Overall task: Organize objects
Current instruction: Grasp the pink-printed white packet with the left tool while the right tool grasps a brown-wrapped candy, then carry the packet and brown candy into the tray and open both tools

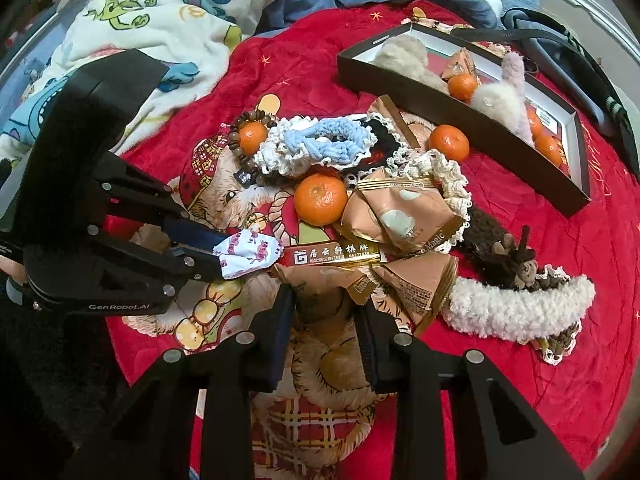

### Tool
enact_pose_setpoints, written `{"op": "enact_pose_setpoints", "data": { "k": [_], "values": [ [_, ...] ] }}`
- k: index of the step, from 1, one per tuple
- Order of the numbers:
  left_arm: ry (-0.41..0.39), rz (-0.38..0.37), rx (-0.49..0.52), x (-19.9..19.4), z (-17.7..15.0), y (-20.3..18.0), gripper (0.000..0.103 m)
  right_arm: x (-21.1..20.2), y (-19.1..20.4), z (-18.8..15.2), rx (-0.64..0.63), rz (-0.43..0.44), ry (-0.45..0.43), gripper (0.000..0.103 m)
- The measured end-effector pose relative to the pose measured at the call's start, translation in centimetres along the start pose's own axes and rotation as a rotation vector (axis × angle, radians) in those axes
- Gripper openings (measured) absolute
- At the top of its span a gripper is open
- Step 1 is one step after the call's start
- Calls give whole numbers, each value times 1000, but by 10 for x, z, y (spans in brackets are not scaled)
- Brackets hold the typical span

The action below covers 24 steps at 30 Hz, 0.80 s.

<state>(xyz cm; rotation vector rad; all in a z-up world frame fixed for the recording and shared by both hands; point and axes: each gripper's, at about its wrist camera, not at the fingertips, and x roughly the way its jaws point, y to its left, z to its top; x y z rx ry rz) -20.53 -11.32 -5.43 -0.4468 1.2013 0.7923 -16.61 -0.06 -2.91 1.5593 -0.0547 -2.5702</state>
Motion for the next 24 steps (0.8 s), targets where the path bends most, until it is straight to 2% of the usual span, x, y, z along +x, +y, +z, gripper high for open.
{"op": "enact_pose_setpoints", "data": {
  "k": [8,11,14,16,19,21,24],
  "values": [
    [-30,-13,2,-5,18,20,10,-9,-1,-1,13,10,-19,29],
    [-37,-9,14,-15,14,21,10,-11,-2,-1,20,12,-25,29],
    [-46,-2,24,-18,24,20,10,-15,-4,-1,29,13,-33,29],
    [-50,3,31,-25,22,27,10,-20,-4,-2,32,15,-43,29],
    [-52,4,35,-29,18,16,10,-25,-6,-1,37,16,-55,29],
    [-55,3,39,-29,3,22,10,-27,-7,-1,39,15,-60,29],
    [-61,-1,40,-32,11,17,10,-29,-10,0,39,11,-63,29]
  ]
}}
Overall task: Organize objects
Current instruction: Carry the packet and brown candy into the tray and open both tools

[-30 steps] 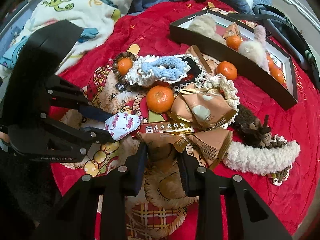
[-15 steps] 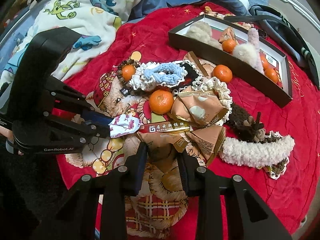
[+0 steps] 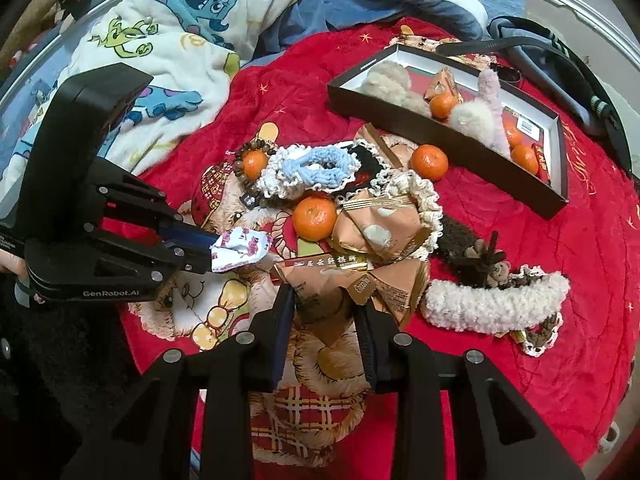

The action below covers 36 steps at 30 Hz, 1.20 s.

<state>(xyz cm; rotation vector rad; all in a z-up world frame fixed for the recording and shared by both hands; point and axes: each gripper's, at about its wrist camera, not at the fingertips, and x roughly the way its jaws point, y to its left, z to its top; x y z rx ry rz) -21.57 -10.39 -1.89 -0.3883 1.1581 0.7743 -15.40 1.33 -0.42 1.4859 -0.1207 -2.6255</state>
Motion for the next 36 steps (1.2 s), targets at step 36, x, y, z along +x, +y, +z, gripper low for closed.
{"op": "enact_pose_setpoints", "data": {
  "k": [36],
  "values": [
    [-169,65,70,-28,176,31,10,-47,-103,102,95,-113,-201,29]
  ]
}}
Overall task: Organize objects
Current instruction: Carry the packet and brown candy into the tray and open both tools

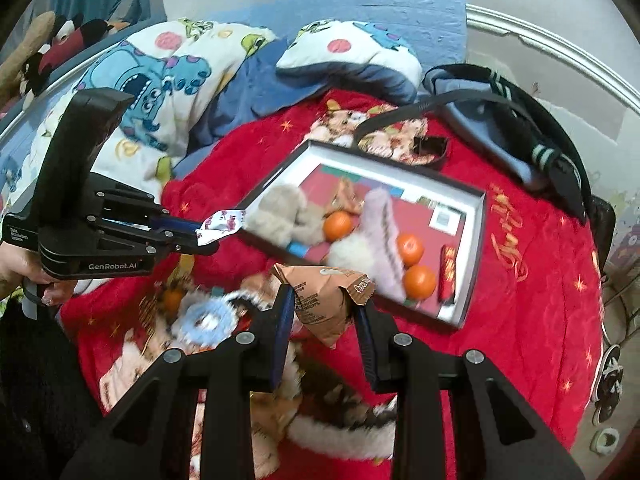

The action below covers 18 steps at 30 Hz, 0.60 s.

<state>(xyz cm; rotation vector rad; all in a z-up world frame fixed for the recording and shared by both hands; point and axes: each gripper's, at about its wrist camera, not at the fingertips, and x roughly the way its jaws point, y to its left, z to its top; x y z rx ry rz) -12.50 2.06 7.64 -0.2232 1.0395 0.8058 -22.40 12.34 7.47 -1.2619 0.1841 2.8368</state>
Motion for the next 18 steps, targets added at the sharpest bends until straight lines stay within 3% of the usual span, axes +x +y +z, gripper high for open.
{"op": "enact_pose_setpoints", "data": {
  "k": [18],
  "values": [
    [-23,58,-1,54,73,33,10,48,-63,57,60,-58,-47,29]
  ]
}}
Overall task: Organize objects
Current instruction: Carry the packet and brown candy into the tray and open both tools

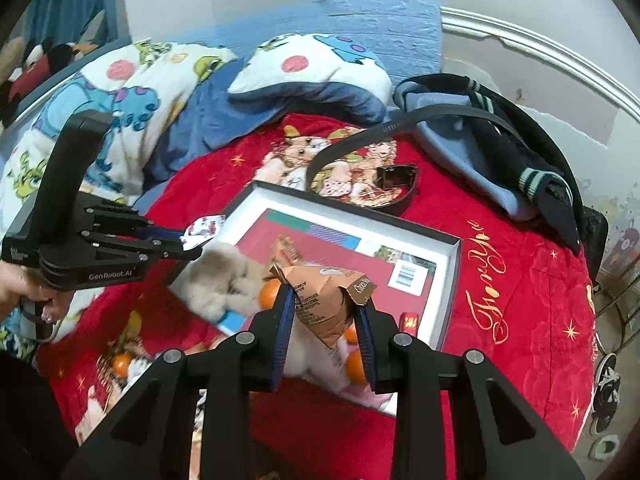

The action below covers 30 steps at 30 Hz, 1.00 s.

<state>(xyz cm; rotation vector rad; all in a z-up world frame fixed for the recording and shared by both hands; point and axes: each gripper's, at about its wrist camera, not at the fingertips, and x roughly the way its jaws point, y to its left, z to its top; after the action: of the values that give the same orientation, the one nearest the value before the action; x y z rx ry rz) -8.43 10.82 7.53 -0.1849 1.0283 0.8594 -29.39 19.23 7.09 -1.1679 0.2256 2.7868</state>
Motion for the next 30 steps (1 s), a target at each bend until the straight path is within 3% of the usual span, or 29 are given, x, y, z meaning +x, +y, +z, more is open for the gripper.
{"op": "enact_pose_setpoints", "data": {
  "k": [18,30],
  "values": [
    [25,49,-56,71,35,25,10,91,-54,14,152,-80,64,29],
    [82,87,-70,101,34,28,11,125,-57,10,136,-72,151,29]
  ]
}}
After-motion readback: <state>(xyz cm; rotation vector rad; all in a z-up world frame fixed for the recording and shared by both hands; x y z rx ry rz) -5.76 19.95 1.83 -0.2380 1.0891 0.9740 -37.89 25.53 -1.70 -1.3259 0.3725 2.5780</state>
